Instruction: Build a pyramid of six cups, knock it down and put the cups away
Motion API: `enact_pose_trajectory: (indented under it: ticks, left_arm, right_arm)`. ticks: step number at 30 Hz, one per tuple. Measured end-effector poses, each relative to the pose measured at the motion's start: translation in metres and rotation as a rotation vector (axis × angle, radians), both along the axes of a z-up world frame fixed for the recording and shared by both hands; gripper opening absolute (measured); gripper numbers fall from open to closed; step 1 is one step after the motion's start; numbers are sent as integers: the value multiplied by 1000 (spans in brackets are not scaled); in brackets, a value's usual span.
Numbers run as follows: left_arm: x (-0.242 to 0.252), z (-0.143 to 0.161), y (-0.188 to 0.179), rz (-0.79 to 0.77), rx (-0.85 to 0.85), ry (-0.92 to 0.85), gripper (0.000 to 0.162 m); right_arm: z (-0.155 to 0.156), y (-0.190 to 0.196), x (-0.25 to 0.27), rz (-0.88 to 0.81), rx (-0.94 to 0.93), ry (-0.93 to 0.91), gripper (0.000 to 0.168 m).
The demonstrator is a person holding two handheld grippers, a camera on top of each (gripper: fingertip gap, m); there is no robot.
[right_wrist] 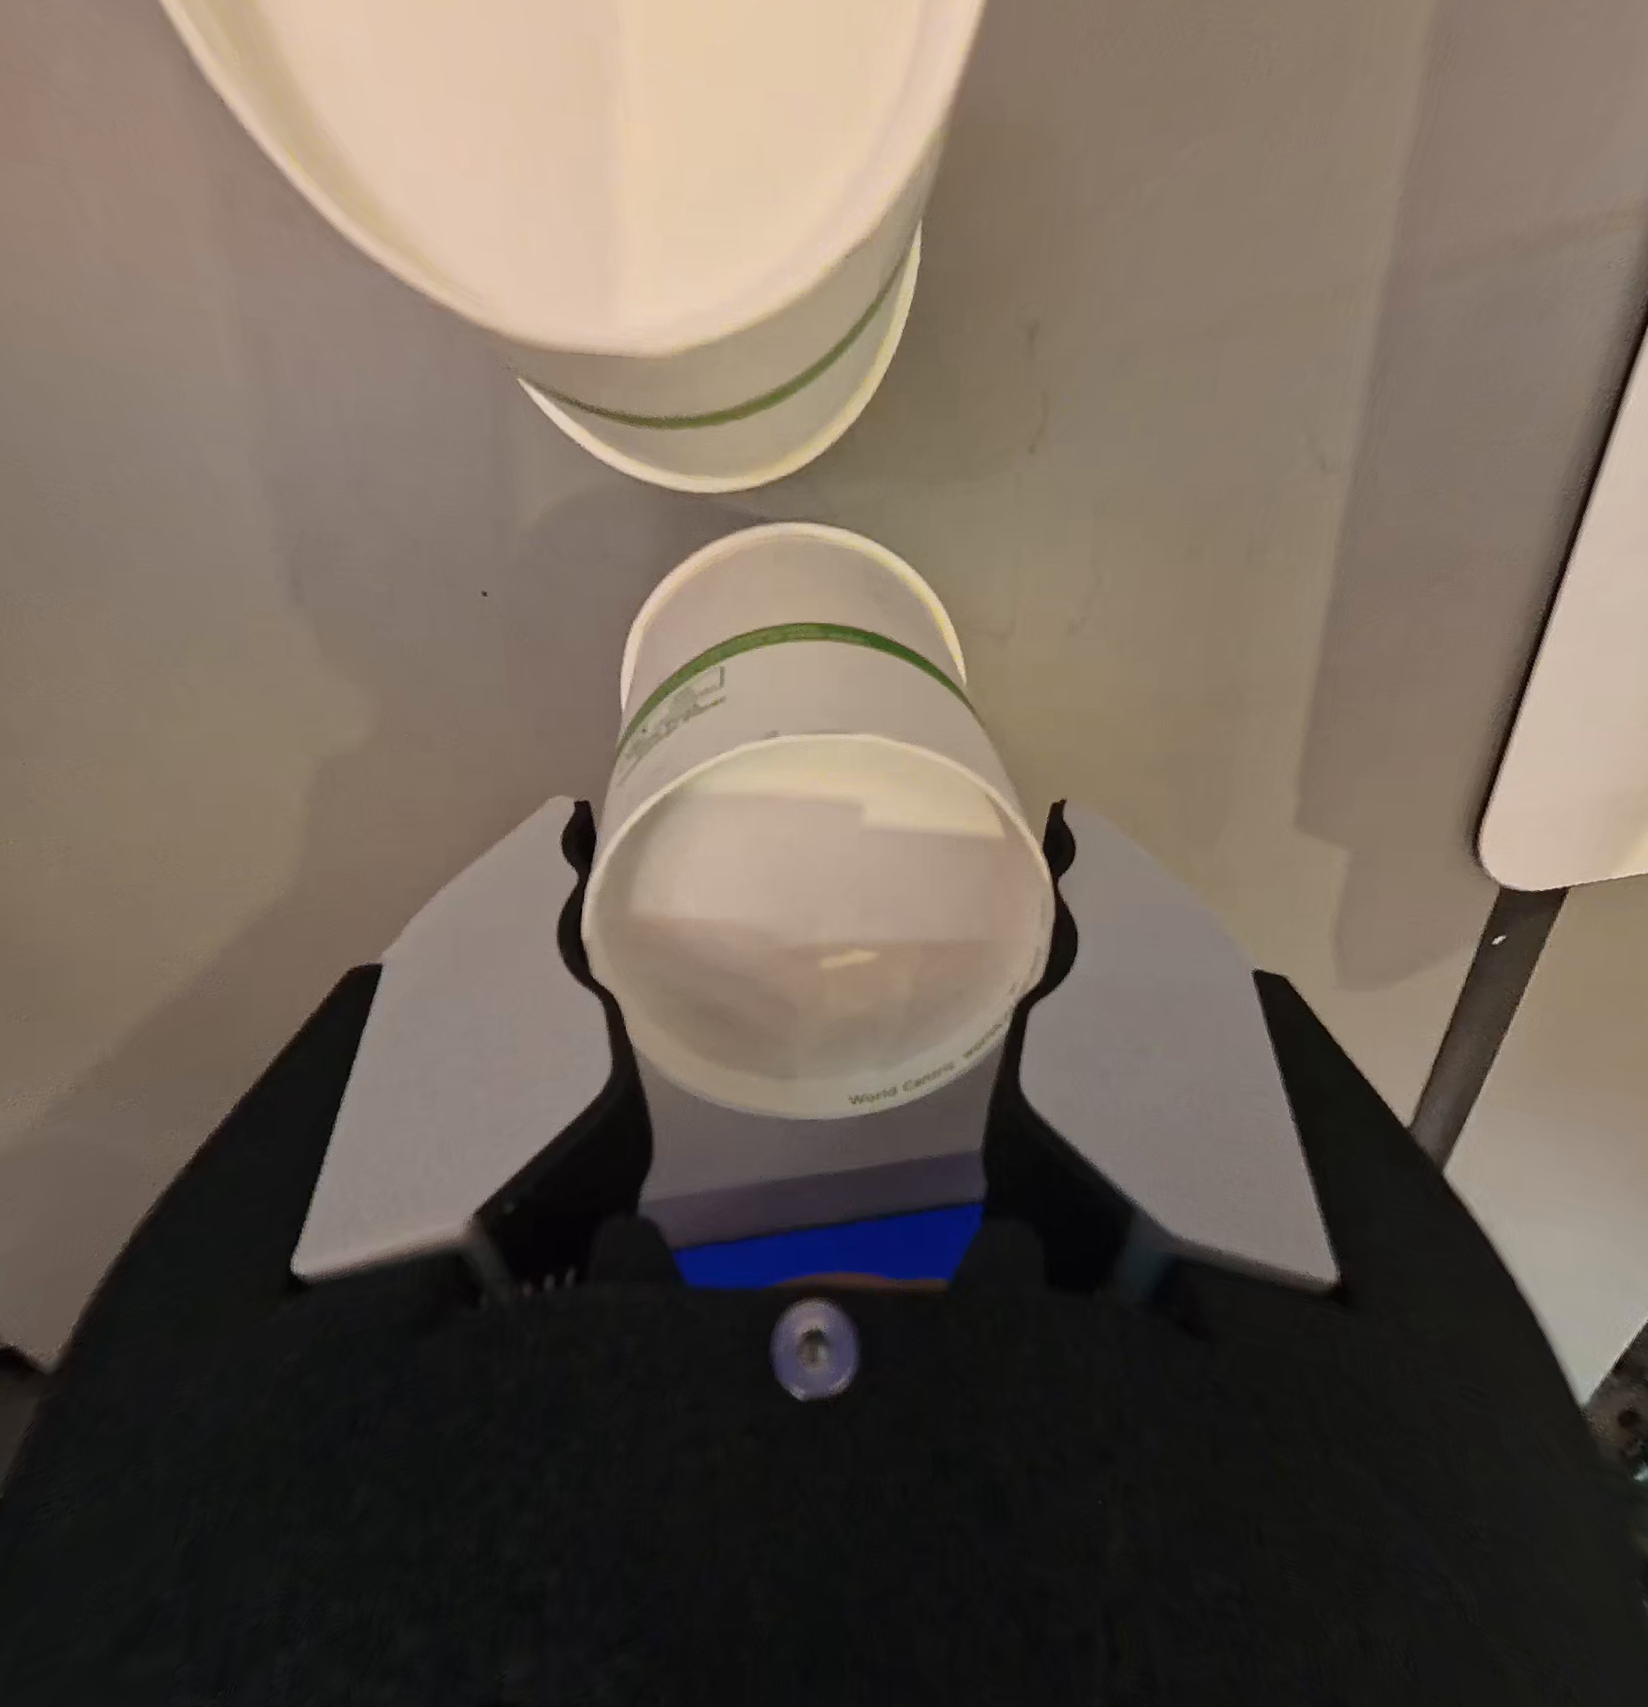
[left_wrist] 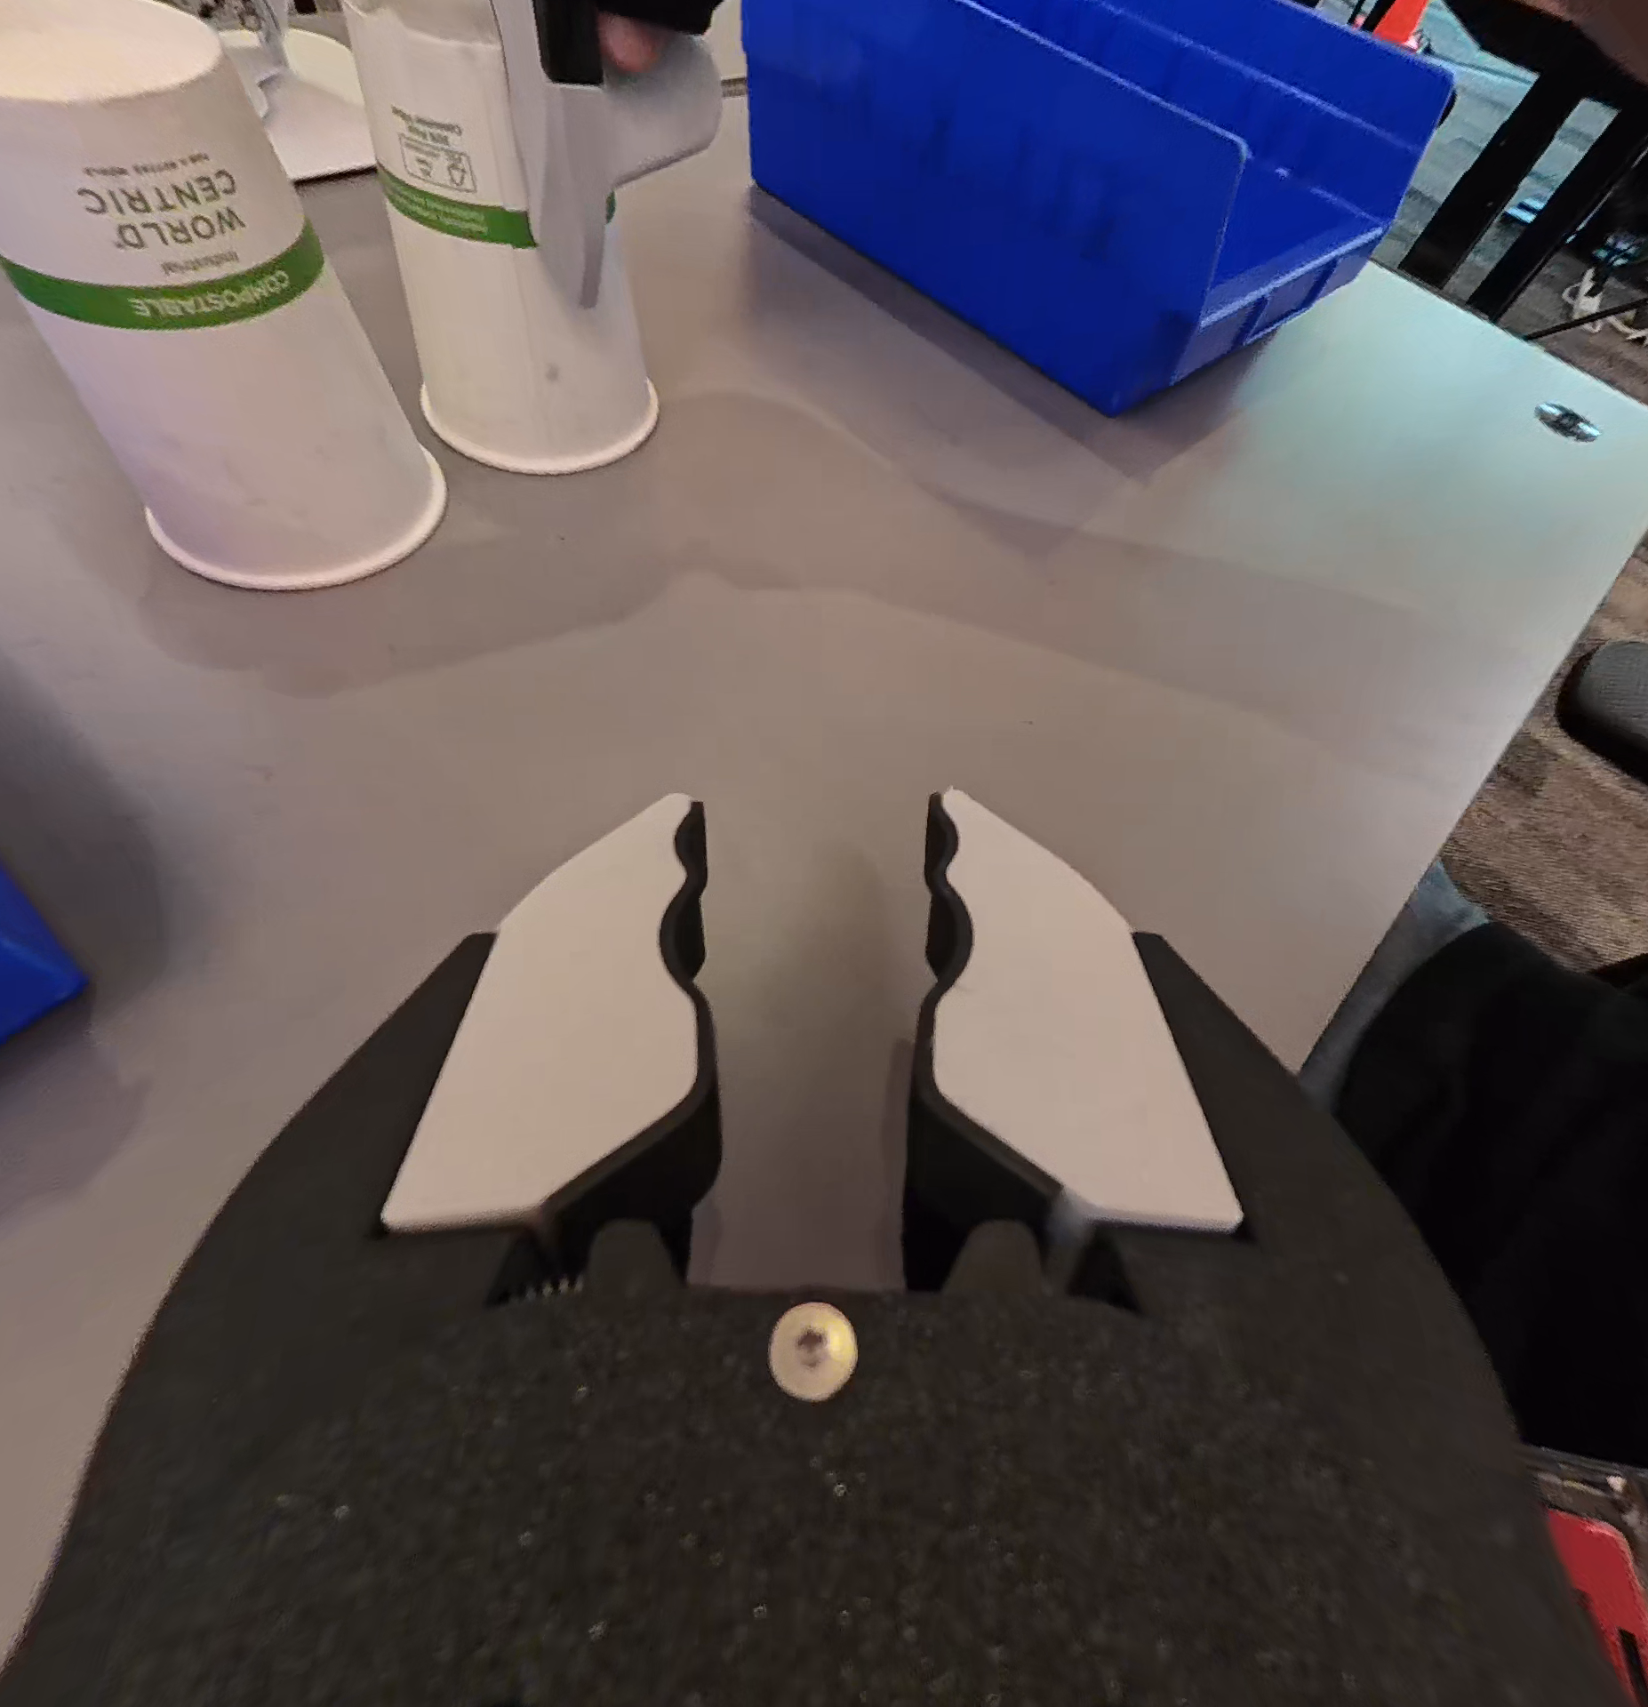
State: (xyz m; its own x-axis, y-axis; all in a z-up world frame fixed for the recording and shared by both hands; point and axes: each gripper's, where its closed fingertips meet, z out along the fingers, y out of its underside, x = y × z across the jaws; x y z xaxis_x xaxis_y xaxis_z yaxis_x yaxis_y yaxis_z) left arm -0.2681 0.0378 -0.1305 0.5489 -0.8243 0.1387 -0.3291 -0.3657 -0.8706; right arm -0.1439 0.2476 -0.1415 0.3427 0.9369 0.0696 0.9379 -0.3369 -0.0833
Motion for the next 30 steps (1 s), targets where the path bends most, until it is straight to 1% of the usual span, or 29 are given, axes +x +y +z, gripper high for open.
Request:
enact_pose_trajectory:
  ticks: [7,9,11,13,15,17,18,19,21,23,25,28,30]
  left_arm:
    - [4,-2,1,-13,-53,-31,45]
    - [5,-5,0,-18,-66,-32,46]
    - [5,-6,-2,-25,-87,-40,48]
    - [4,-4,-2,-21,-78,-43,48]
    - [1,-1,-1,-17,-66,-37,49]
    - [1,4,-1,-20,-62,-48,50]
    - [1,7,-1,-20,-63,-57,49]
    - [1,11,1,-15,-63,-74,49]
    - [2,21,4,-25,-59,-116,48]
    - [0,29,10,-39,-64,-114,48]
    - [-6,42,21,-59,-56,-97,48]
    - [-26,64,43,-102,2,17,45]
    - [-44,74,62,-150,41,159,44]
  right_arm:
    - [-4,1,-4,-26,-26,13,93]
    - [5,1,-5,-14,3,10,104]
    - [30,4,-11,3,105,70,106]
    - [65,0,-18,-16,233,191,106]
    - [99,-20,-20,-40,374,354,104]
    - [117,-52,-15,-127,486,559,94]
    - [116,-70,-9,-195,512,662,93]
    - [108,-89,-2,-254,529,741,92]
    - [78,-123,15,-354,537,819,89]
    - [50,-155,24,-430,526,894,82]
    - [35,-180,30,-471,558,963,80]
    - [25,-202,38,-483,600,990,77]
    - [21,-209,40,-482,598,1001,76]
